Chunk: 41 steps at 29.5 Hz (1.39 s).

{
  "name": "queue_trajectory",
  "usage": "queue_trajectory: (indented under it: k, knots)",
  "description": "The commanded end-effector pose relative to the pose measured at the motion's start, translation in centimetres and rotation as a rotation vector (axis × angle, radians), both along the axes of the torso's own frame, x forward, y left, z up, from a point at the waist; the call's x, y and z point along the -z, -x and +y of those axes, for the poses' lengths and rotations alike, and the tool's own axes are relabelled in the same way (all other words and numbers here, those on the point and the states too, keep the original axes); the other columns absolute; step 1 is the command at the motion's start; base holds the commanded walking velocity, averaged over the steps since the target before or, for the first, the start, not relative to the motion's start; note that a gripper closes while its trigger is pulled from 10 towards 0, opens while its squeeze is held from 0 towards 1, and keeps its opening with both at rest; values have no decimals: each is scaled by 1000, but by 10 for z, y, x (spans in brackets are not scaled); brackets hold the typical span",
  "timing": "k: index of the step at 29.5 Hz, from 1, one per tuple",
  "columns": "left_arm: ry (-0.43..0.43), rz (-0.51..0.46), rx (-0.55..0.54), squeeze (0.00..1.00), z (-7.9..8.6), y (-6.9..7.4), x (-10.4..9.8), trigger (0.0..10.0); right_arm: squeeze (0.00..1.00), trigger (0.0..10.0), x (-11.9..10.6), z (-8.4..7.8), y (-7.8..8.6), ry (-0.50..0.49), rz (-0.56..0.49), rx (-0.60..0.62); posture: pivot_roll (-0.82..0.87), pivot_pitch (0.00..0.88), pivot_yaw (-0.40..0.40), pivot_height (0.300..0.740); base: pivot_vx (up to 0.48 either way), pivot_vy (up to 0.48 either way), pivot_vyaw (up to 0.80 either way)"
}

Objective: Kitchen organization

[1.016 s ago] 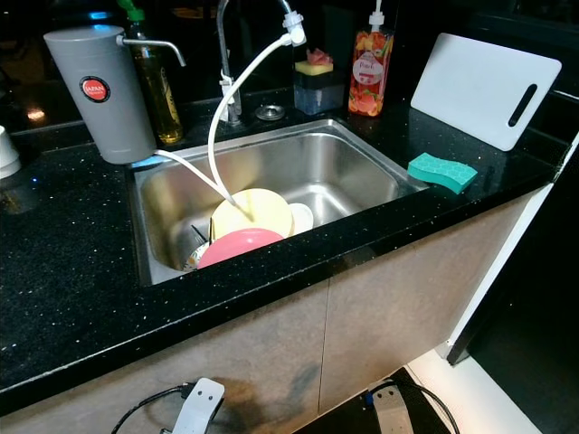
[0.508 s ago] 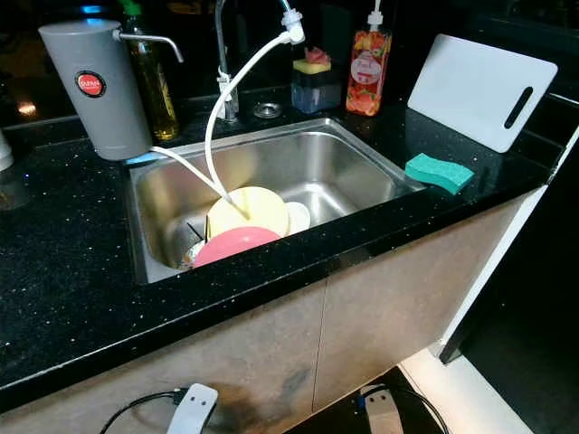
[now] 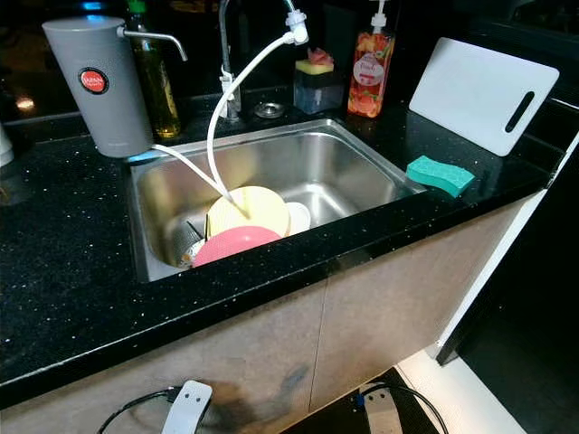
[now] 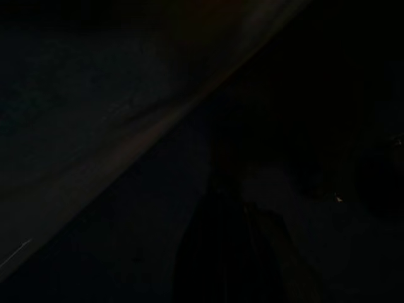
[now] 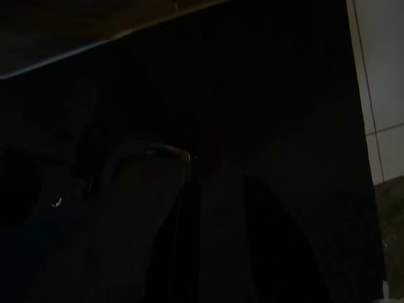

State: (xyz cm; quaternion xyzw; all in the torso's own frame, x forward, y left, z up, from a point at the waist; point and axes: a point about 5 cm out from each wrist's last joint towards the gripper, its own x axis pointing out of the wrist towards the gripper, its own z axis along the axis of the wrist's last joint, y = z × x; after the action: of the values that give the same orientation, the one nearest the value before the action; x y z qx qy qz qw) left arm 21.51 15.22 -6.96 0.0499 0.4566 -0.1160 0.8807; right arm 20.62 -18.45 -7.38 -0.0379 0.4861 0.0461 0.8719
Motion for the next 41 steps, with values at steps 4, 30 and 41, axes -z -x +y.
queue_trajectory:
  k: [4,30,41]
  knots:
    - [-12,3,-31,0,9,1,0,10000,0,10000,3,5,5,-12,2,19,2,99,-49,740,0,0,0]
    - [69,-164,372,0,-44,-41,-33,10000,0,10000,1,40,-2,-57,-43,-54,-22,69,-68,740,0,0,0]
    - [15,9,-6,0,6,-9,-5,10000,0,10000,1,41,-2,-50,-34,-44,-10,57,-61,740,0,0,0]
